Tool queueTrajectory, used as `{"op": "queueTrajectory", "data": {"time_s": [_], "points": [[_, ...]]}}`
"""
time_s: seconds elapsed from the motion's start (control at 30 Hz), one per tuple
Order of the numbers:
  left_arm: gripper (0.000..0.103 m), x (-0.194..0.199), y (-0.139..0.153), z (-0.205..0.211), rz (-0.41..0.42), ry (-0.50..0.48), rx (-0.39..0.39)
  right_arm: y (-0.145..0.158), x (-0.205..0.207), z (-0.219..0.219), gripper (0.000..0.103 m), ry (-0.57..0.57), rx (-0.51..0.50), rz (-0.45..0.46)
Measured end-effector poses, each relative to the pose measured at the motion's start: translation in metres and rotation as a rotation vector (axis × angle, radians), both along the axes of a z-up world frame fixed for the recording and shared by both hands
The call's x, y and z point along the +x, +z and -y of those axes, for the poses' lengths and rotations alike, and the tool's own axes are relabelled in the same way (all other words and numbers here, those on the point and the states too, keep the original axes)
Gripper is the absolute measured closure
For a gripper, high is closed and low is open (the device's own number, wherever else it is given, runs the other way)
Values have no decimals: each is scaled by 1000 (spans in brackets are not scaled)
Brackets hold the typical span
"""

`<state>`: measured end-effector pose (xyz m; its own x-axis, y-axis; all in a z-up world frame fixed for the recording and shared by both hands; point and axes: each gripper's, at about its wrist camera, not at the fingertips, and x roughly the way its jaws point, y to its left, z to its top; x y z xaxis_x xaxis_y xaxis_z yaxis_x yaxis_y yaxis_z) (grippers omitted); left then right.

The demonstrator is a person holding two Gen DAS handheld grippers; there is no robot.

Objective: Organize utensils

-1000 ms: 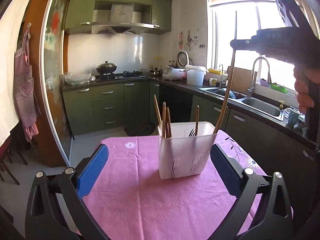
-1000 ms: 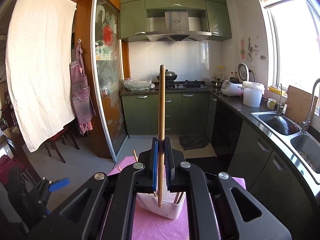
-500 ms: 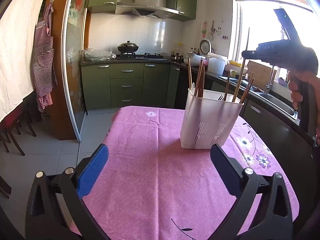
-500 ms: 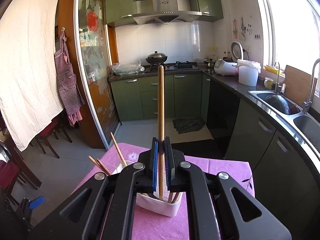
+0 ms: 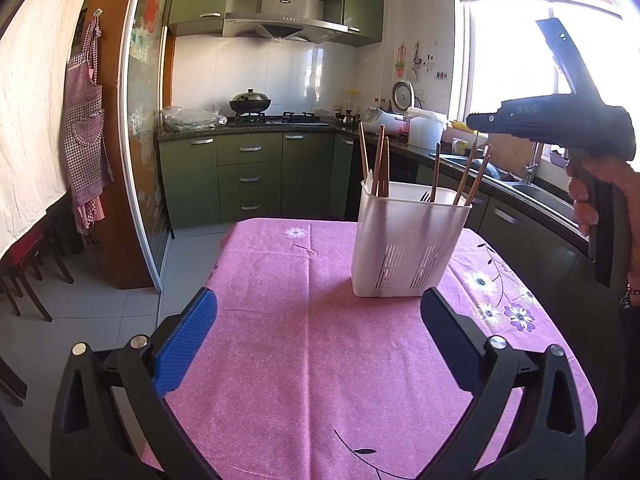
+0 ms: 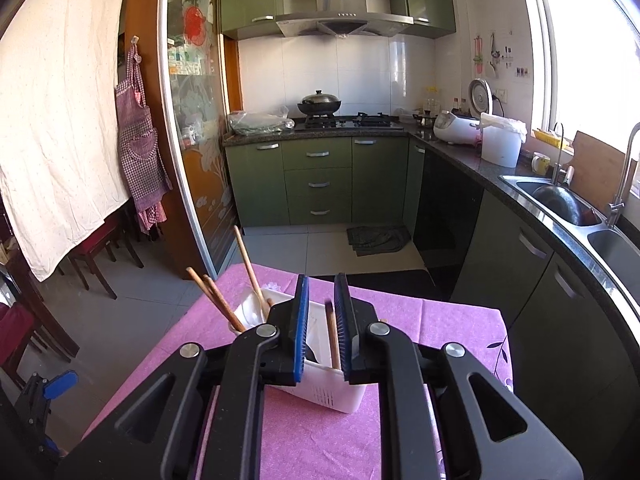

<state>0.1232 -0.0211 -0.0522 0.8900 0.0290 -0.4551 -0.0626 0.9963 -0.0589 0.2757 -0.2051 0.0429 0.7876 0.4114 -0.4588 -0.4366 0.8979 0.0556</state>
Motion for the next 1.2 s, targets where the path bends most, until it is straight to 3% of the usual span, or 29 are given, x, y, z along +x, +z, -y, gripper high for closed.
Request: {"op": "queueTrajectory", "data": {"time_s": [0.1,0.23,0.3,0.4,0.53,0.67,0.9,1.2], "points": [[6,-5,3,1,8,-6,-1,9,-40,13,77,-1,7,63],[6,-13,2,2,13,-10,0,-8,-92,39,72,-33,27,74],[6,-17,0,1,7,-15,-9,-27,-119,55,52,-60,44,67],[6,-24,-2,0,1,-14,-13,-54,-156,75,35,-100,64,56],[6,-39,0,3,13,-10,-2,-77,-200,90,21,-143,85,71],[6,-58,7,8,29,-15,17,-80,-244,102,5,-158,121,128],[6,-89,15,7,46,-25,6,-76,-300,101,5,-179,66,197],[6,-104,16,2,54,-18,-3,-74,-303,93,5,-197,44,172]]}}
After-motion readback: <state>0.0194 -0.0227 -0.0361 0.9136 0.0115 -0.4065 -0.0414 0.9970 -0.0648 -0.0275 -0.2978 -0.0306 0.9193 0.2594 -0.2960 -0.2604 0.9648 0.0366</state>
